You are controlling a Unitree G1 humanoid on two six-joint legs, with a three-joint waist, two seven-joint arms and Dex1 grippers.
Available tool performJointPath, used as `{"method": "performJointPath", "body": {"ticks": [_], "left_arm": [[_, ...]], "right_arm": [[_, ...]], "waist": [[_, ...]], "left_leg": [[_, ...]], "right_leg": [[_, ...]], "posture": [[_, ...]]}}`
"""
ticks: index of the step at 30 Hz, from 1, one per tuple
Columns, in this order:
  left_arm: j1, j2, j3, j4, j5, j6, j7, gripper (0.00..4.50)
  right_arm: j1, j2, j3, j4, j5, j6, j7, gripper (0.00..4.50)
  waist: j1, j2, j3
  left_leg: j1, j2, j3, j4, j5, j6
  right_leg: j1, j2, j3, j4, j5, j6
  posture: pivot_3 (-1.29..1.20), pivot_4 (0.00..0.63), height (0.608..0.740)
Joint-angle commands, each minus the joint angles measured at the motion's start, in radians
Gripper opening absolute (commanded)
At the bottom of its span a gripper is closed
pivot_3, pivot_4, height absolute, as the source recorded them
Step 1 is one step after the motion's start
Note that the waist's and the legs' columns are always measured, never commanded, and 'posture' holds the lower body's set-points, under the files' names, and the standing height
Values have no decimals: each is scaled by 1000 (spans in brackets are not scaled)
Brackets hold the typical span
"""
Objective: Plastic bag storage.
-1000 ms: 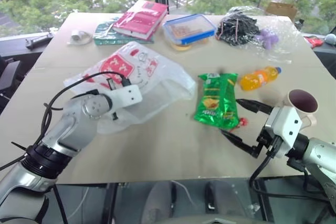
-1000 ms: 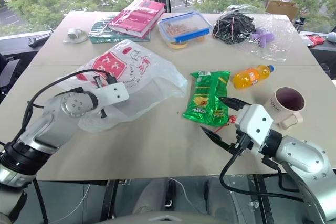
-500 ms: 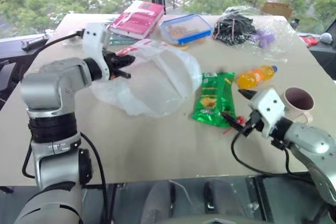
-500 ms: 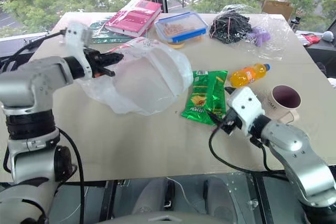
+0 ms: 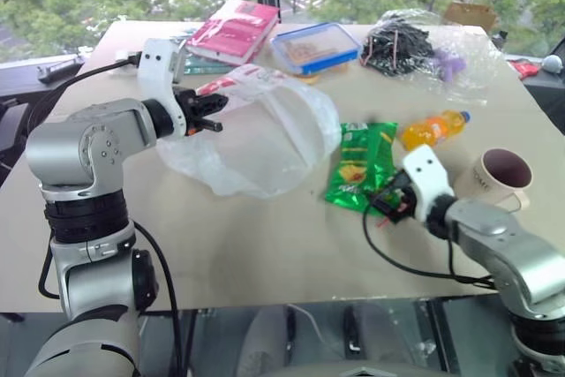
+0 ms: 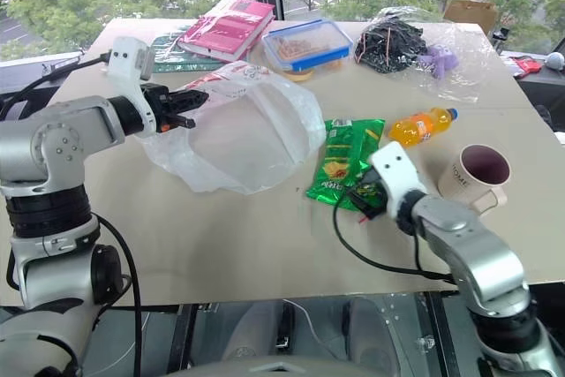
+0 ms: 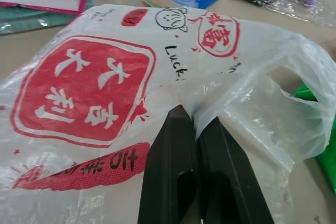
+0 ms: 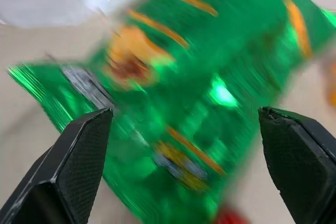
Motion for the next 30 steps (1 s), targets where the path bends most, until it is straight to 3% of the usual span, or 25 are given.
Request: {"method": "performJointPath", "body": {"ticks": [1, 5, 11, 14, 17, 21, 30], "left_arm": [[-1, 10, 16, -57, -22, -7, 17, 79], [2, 2, 17, -60, -34, -10, 33, 79], [0, 2, 10, -58, -49, -18, 43, 79], [-1, 2, 5, -58, -54, -21, 50, 0], [0, 4, 4, -58, -59, -22, 56, 0], [3, 7, 6, -56, -61, -25, 60, 0], [2, -1, 13, -55, -70, -26, 72, 0]], "right_arm": [[16, 44, -159, -44, 65, 169, -9, 4500], [15, 112, -216, -45, 62, 277, -54, 4500], [17, 174, -167, 43, 17, 222, -108, 4500], [13, 183, -156, 74, 4, 199, -121, 3702], [22, 178, -134, 76, -3, 178, -125, 2357], [42, 129, -116, -6, 18, 157, -88, 888], [-55, 95, -157, -123, 144, 215, -4, 764]], "waist": [[0, 0, 0], [-8, 0, 0], [-13, 0, 0], [-13, 0, 0], [-13, 0, 0], [-11, 0, 0], [-15, 0, 0]], "left_leg": [[0, 0, 0, 0, 0, 0], [1, 1, 0, -1, 0, 0], [1, 0, 1, -1, 0, 0], [1, 0, 1, -1, 0, 0], [1, 0, 1, -1, 0, 0], [1, 0, 1, -1, 0, 0], [2, 0, 0, -2, 0, 0]], "right_leg": [[0, 0, 0, 0, 0, 0], [0, 1, 0, 2, 0, 0], [0, 1, 1, 1, 0, 0], [0, 0, 1, 1, 0, 0], [0, 0, 1, 1, 0, 0], [0, 0, 1, 1, 0, 0], [0, 1, 1, 1, 0, 0]], "posture": [[0, 150, 740], [0, 150, 740], [0, 150, 740], [0, 150, 740], [0, 150, 740], [0, 150, 740], [0, 150, 740]]}}
